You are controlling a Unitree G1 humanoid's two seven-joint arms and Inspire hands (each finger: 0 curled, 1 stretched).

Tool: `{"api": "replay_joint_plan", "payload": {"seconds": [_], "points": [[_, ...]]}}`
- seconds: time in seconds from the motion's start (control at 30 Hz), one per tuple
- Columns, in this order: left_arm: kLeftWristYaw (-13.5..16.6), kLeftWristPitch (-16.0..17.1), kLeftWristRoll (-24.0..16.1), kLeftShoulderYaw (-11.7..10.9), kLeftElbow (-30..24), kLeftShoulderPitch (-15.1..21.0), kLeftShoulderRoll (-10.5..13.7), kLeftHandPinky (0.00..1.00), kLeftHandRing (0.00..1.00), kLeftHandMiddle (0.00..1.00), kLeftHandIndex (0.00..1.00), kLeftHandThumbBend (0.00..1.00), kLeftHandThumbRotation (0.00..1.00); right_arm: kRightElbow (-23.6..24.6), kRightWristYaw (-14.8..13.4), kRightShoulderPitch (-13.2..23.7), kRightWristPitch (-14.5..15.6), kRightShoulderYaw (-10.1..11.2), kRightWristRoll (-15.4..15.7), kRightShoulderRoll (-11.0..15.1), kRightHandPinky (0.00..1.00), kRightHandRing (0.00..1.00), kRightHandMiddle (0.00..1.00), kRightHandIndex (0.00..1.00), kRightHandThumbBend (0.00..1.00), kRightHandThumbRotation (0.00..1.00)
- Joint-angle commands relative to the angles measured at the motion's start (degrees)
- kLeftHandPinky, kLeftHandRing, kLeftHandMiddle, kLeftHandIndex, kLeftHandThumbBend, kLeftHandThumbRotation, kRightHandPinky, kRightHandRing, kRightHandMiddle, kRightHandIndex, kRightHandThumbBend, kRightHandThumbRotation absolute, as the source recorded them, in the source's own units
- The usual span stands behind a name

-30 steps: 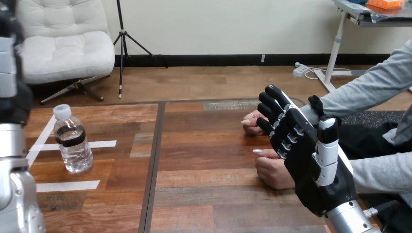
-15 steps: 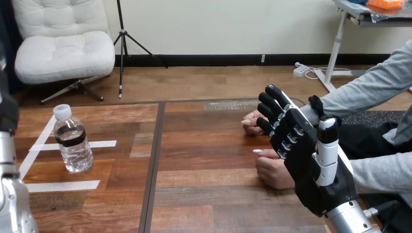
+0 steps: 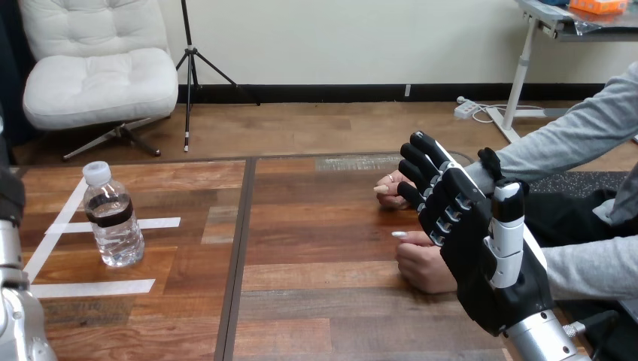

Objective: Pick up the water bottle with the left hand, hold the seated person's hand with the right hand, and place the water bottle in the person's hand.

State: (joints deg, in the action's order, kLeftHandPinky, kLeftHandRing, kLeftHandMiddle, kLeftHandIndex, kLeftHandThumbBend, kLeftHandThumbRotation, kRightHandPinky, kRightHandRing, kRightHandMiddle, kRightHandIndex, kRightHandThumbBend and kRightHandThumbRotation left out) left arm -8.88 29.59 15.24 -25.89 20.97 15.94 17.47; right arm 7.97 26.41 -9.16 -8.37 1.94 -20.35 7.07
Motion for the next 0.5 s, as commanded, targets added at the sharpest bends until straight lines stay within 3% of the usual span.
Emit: {"api": "replay_joint_plan", "payload": {"seconds": [0.0,0.1,0.17,0.47], "points": [[0.3,1.6,-0.6,-0.1,1.7,2.7,1.6,1.00,1.00,1.00,1.00,0.97,0.41,2.9,0.0,2.4,-0.2,0.1,-0.3,0.5,1.00,0.99,0.97,0.95,0.95,1.00],[0.0,1.6,-0.5,0.1,2.1,2.5,1.8,1.00,1.00,1.00,1.00,0.99,0.19,3.0,0.0,2.4,-0.1,0.1,-0.4,0.5,1.00,0.99,0.97,0.95,0.95,1.00],[0.0,1.5,-0.7,0.2,2.3,2.4,1.9,1.00,1.00,1.00,1.00,0.99,0.12,3.0,-0.1,2.3,0.1,0.1,-0.5,0.4,1.00,0.99,0.97,0.95,0.95,1.00],[1.7,1.5,-3.8,0.7,3.6,1.8,2.5,1.00,1.00,1.00,1.00,1.00,0.01,3.2,0.0,2.4,0.4,0.0,-0.5,0.4,1.00,0.98,0.96,0.95,0.95,1.00]]}}
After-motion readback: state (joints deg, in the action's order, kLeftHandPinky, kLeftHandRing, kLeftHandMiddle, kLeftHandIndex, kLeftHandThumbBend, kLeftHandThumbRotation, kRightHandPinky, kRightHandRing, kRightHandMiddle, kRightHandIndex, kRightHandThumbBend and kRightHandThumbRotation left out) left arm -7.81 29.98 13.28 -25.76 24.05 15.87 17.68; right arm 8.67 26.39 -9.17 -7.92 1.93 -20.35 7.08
